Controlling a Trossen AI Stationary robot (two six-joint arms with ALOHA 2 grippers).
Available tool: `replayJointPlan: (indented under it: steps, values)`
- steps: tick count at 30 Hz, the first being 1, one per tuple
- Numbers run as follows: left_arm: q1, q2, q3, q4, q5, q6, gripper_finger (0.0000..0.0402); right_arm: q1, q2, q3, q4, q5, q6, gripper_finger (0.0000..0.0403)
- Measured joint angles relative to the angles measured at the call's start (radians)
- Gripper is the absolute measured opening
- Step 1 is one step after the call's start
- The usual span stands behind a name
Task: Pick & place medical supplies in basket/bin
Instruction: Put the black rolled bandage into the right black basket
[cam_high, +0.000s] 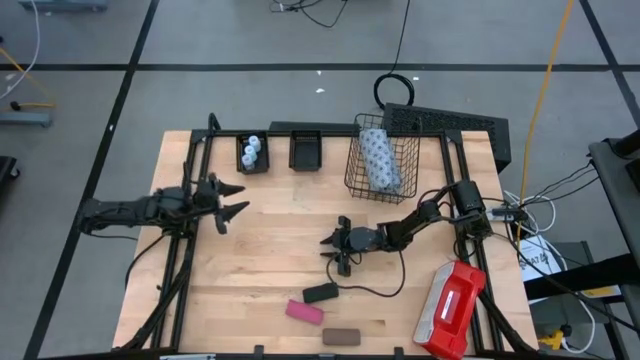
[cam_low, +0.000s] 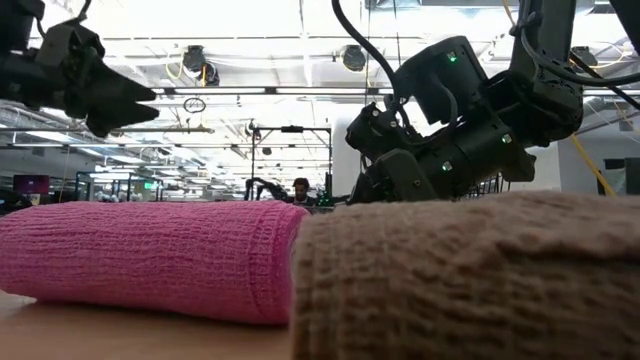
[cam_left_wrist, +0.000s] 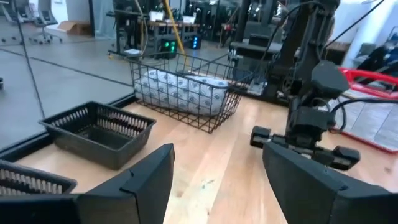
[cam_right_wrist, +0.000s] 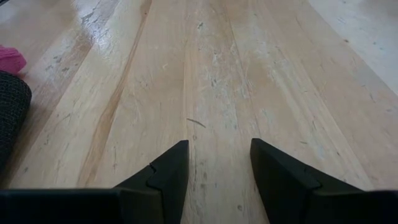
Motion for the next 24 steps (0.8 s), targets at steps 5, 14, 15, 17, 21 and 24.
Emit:
replayJointPlan:
  steps: [5,14,15,17,21,24]
  values:
    - [0.000,0.000,-0.021,0.076,0.059,0.023,0.0255,0.001,0.000,0.000,0.004,0.000,0.000,0.0160]
    - [0.000,0.007,-0.054,0.160,0.129,0.088,0.0255,0.003,0.000,0.000,0.013,-0.002,-0.007,0.0161]
    - [0.000,0.007,-0.054,0.158,0.141,0.092,0.0255,0.003,0.000,0.000,0.013,-0.004,-0.008,0.0160]
    - [0.000,0.007,-0.054,0.156,0.145,0.097,0.0255,0.002,0.000,0.000,0.018,-0.025,-0.008,0.0158]
    - [0.000,0.007,-0.054,0.154,0.138,0.100,0.0255,0.012,-0.018,-0.002,0.016,-0.062,-0.010,0.0156]
    - [0.000,0.007,-0.054,0.154,0.136,0.077,0.0255,0.037,-0.058,-0.004,0.004,-0.083,-0.054,0.0156]
